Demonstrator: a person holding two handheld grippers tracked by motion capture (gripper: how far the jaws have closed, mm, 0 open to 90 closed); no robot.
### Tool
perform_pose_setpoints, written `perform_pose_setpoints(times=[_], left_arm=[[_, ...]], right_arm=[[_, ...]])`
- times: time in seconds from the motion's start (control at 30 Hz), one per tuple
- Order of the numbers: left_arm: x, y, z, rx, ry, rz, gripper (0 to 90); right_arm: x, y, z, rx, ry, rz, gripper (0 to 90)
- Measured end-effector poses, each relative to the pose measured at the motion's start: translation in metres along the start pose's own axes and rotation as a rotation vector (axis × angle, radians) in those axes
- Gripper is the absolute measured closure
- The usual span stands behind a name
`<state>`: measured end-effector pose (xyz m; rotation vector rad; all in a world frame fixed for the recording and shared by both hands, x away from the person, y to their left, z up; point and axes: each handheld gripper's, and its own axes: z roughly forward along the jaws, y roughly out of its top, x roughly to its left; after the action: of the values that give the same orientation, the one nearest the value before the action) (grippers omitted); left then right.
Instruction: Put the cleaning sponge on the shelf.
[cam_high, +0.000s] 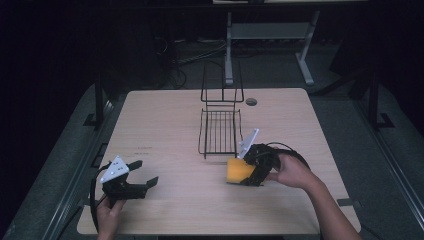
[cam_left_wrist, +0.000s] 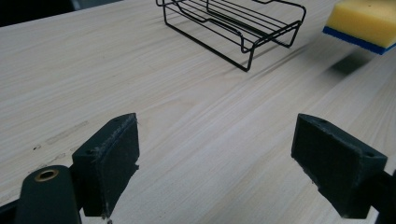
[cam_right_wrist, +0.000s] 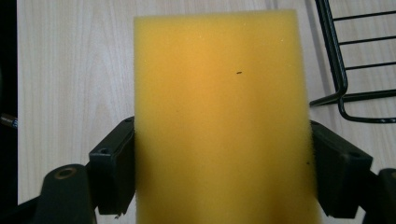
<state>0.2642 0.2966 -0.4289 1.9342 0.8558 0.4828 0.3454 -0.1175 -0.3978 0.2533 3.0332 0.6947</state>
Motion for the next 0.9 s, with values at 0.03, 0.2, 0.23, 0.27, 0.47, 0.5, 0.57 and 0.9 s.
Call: perform_pose_setpoints(times=[0.03, 0.2, 0.23, 0.27, 0.47, 0.5, 0.57, 0.9], left_arm=[[0.000, 0.000, 0.000, 0.000, 0.000, 0.000, 14.6], [0.000, 0.000, -0.001, -0.003, 0.001, -0.003, 14.6], [0.000, 0.000, -0.001, -0.002, 0.001, -0.003, 14.6], [0.000, 0.000, -0.001, -0.002, 0.001, -0.002, 14.6], [0.000, 0.000, 0.000, 0.000, 0.000, 0.000, 14.6], [0.000, 0.000, 0.000, -0.001, 0.000, -0.002, 14.6], [0.000, 0.000, 0.000, -0.002, -0.001, -0.002, 14.6], [0.000, 0.000, -0.001, -0.004, 0.000, -0.002, 14.6]], right_arm=[[0.000, 0.001, 0.000, 0.001, -0.001, 0.000, 21.0], [-0.002, 0.005, 0.001, 0.004, 0.000, -0.007, 21.0], [-0.003, 0.006, 0.001, 0.003, 0.000, -0.007, 21.0], [-0.004, 0.006, 0.001, 0.004, 0.000, -0.006, 21.0], [-0.006, 0.011, 0.000, 0.005, 0.001, -0.009, 21.0], [-0.006, 0.011, 0.000, 0.005, 0.001, -0.009, 21.0], [-0.007, 0.013, 0.000, 0.006, 0.001, -0.012, 21.0], [-0.011, 0.016, 0.002, 0.006, 0.006, -0.011, 21.1]])
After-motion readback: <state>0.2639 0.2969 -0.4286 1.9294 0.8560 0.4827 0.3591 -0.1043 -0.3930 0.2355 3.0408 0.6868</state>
